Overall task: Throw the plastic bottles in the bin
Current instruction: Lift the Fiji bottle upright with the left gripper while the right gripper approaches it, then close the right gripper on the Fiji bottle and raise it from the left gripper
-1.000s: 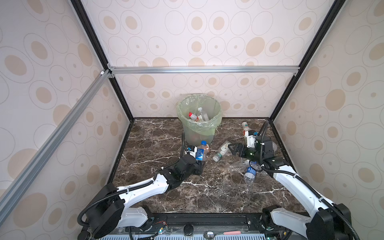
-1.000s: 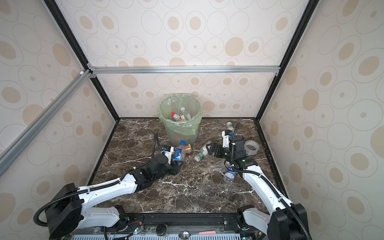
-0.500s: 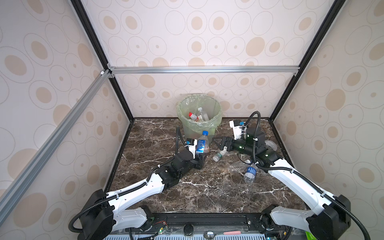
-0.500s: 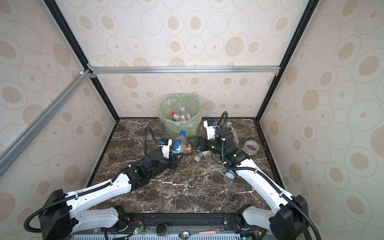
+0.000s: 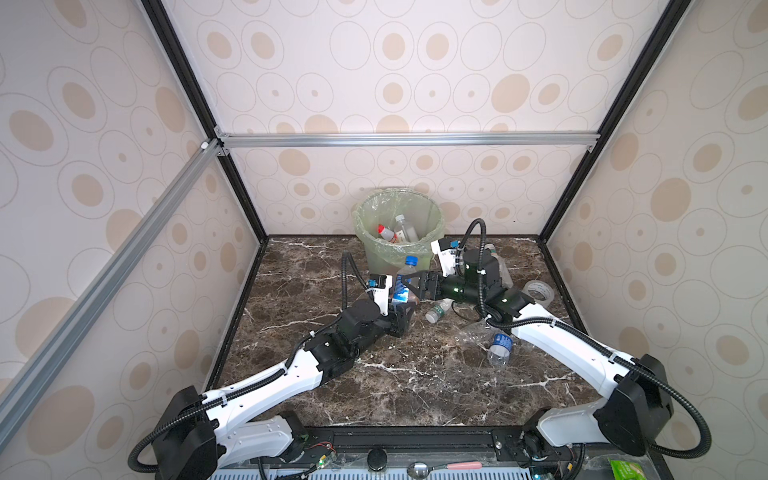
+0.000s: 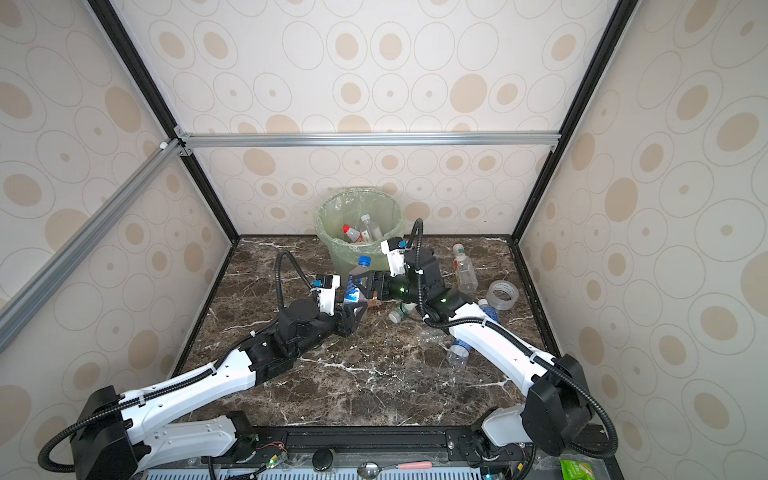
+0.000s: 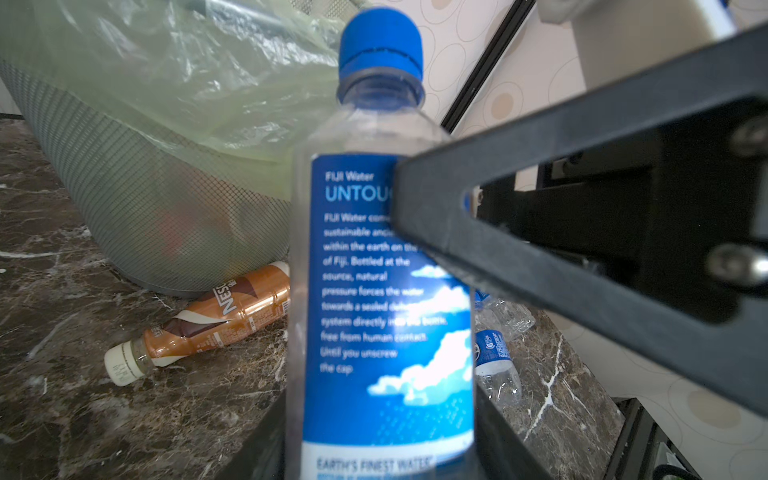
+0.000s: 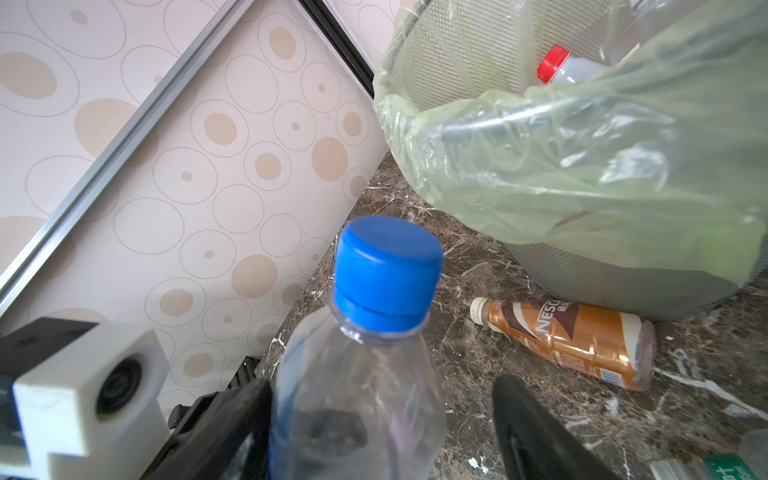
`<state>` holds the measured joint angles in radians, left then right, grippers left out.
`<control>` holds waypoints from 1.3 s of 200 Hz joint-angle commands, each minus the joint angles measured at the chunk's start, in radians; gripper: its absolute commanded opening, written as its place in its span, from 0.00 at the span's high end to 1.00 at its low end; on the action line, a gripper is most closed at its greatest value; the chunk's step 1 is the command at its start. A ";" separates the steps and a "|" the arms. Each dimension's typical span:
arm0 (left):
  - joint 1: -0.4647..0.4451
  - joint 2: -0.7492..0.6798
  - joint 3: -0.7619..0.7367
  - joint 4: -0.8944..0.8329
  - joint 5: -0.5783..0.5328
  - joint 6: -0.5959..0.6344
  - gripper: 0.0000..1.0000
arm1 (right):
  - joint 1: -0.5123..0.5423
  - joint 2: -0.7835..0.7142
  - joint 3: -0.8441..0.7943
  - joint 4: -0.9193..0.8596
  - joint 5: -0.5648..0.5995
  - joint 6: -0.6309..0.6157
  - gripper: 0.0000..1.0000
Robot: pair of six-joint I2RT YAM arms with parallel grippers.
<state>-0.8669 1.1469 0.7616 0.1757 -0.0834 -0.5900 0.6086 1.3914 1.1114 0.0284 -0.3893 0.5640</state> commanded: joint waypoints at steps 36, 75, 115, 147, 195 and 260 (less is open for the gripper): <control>-0.008 0.012 0.024 0.068 0.010 0.015 0.44 | 0.011 0.029 0.032 0.019 0.005 0.027 0.38; -0.007 0.017 0.026 0.061 0.007 0.012 0.34 | 0.011 0.028 0.049 -0.015 0.039 0.005 0.50; -0.009 -0.002 0.028 0.041 -0.006 0.010 0.18 | 0.011 -0.016 0.089 -0.078 0.118 -0.066 0.53; -0.007 -0.028 0.055 0.006 -0.033 0.035 0.01 | 0.001 -0.054 0.165 -0.148 0.233 -0.167 0.52; -0.007 -0.030 0.170 -0.051 -0.062 0.136 0.01 | -0.045 -0.113 0.272 -0.151 0.429 -0.283 0.52; 0.011 -0.019 0.319 -0.096 -0.105 0.255 0.01 | -0.070 -0.150 0.431 0.112 0.746 -0.515 0.53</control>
<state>-0.8642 1.1416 1.0199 0.1123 -0.1616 -0.4042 0.5514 1.2694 1.4803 -0.0208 0.2062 0.1730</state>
